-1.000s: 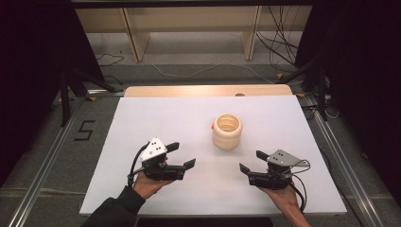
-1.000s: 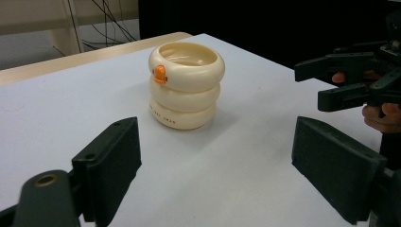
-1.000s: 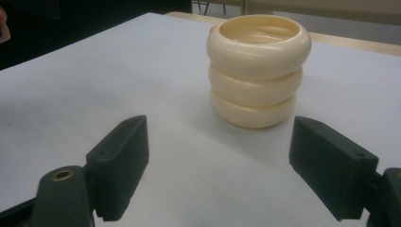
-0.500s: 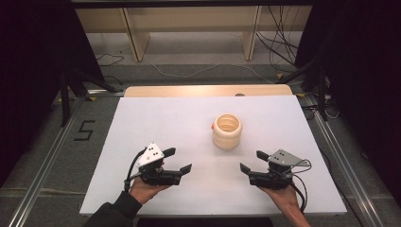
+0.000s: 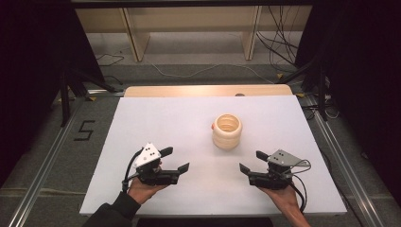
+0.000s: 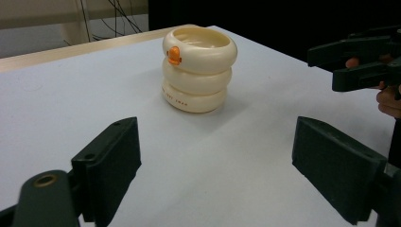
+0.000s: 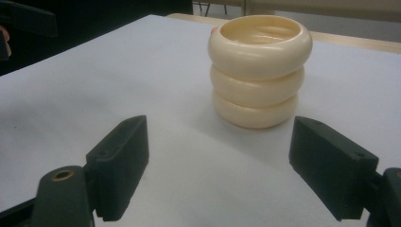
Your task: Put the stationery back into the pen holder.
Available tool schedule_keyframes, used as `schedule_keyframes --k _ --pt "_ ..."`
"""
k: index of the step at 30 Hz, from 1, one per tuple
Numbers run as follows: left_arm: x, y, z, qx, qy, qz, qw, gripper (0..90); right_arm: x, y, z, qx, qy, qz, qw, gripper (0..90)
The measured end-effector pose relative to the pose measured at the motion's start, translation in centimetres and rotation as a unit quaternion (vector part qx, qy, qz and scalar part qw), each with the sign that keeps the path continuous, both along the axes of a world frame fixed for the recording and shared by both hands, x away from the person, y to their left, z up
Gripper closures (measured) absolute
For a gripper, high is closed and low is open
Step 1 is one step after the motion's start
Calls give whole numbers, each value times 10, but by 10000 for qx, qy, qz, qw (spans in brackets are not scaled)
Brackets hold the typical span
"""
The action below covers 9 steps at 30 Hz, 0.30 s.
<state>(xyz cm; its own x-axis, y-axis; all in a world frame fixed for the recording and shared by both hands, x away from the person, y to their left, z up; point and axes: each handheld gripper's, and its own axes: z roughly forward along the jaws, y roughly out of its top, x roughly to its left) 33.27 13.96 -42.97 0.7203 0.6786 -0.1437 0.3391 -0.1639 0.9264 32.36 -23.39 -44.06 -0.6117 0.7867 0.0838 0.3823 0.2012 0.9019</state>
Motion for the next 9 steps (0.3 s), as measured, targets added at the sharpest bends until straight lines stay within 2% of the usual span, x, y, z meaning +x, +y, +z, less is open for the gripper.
schedule_keyframes --k 9 --pt "0 1 1 -26 -30 23 10000 154 0 0 0 -9 2 -10 10000 213"
